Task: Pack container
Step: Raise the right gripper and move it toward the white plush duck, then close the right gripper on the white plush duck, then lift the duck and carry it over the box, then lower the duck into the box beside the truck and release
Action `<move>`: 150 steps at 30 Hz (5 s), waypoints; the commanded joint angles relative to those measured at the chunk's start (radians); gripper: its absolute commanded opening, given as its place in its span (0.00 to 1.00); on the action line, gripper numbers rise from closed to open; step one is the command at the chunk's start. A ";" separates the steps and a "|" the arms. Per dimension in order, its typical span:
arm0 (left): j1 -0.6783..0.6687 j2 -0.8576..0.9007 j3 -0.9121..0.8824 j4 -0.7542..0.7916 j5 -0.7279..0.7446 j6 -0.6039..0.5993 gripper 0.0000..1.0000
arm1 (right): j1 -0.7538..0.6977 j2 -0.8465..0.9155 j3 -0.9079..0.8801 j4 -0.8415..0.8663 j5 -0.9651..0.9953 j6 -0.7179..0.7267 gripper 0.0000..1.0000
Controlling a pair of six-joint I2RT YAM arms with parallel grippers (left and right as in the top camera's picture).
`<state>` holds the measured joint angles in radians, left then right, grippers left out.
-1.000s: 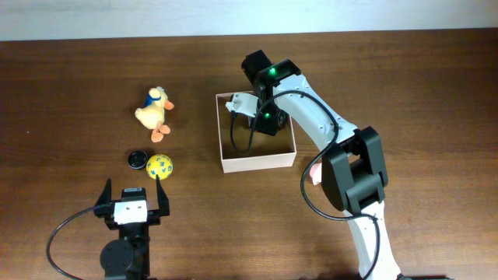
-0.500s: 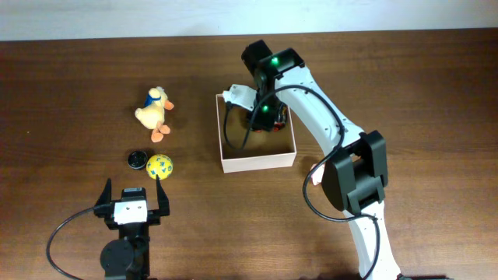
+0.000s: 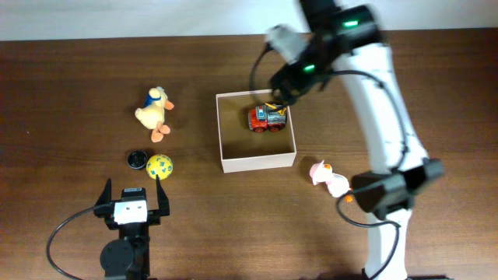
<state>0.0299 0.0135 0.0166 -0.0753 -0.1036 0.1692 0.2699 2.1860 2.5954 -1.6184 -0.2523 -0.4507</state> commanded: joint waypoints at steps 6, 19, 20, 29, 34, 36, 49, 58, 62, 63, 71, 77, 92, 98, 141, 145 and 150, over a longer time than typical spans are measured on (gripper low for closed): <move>-0.004 -0.008 -0.008 0.003 0.010 0.016 0.99 | -0.195 -0.199 0.013 -0.080 0.010 0.128 0.99; -0.004 -0.008 -0.008 0.003 0.010 0.016 0.99 | -0.251 -0.510 -0.513 -0.068 0.151 0.196 0.99; -0.004 -0.008 -0.008 0.003 0.010 0.016 0.99 | -0.251 -0.527 -0.570 -0.050 0.161 0.196 0.99; -0.004 -0.008 -0.008 0.003 0.010 0.016 0.99 | -0.251 -0.574 -1.110 0.342 0.159 0.186 0.99; -0.004 -0.008 -0.008 0.003 0.010 0.016 0.99 | -0.251 -0.573 -1.334 0.589 0.126 0.168 0.99; -0.004 -0.008 -0.008 0.003 0.010 0.016 0.99 | -0.251 -0.573 -1.385 0.628 0.060 0.090 0.99; -0.004 -0.008 -0.008 0.003 0.010 0.016 0.99 | -0.251 -0.573 -1.461 0.623 -0.009 -0.101 0.98; -0.004 -0.008 -0.008 0.003 0.010 0.016 0.99 | -0.251 -0.544 -1.578 0.723 -0.010 -0.092 0.99; -0.004 -0.008 -0.008 0.003 0.010 0.016 0.99 | -0.251 -0.507 -1.582 0.753 -0.010 -0.081 0.99; -0.004 -0.008 -0.008 0.003 0.010 0.016 0.99 | -0.251 -0.497 -1.582 0.762 -0.010 -0.067 0.99; -0.004 -0.008 -0.008 0.003 0.010 0.016 0.99 | -0.251 -0.379 -1.582 0.771 -0.010 -0.065 0.99; -0.004 -0.008 -0.008 0.003 0.010 0.016 0.99 | -0.251 -0.320 -1.582 0.789 -0.010 -0.065 0.47; -0.004 -0.008 -0.008 0.003 0.010 0.016 0.99 | -0.251 -0.323 -1.172 0.422 -0.134 -0.023 0.20; -0.004 -0.008 -0.008 0.003 0.010 0.016 0.99 | -0.249 -0.323 -0.991 0.303 -0.261 -0.023 0.04; -0.004 -0.008 -0.008 0.003 0.010 0.016 0.99 | 0.202 -0.240 -0.975 0.700 0.265 0.542 0.10; -0.004 -0.008 -0.008 0.003 0.010 0.016 0.99 | 0.201 -0.186 -0.975 0.704 0.269 0.542 0.11; -0.004 -0.008 -0.008 0.003 0.010 0.016 0.99 | 0.201 -0.145 -0.975 0.715 0.288 0.542 0.21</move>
<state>0.0299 0.0109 0.0166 -0.0753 -0.1032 0.1692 0.4648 2.0312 1.6279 -0.9100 0.0051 0.0830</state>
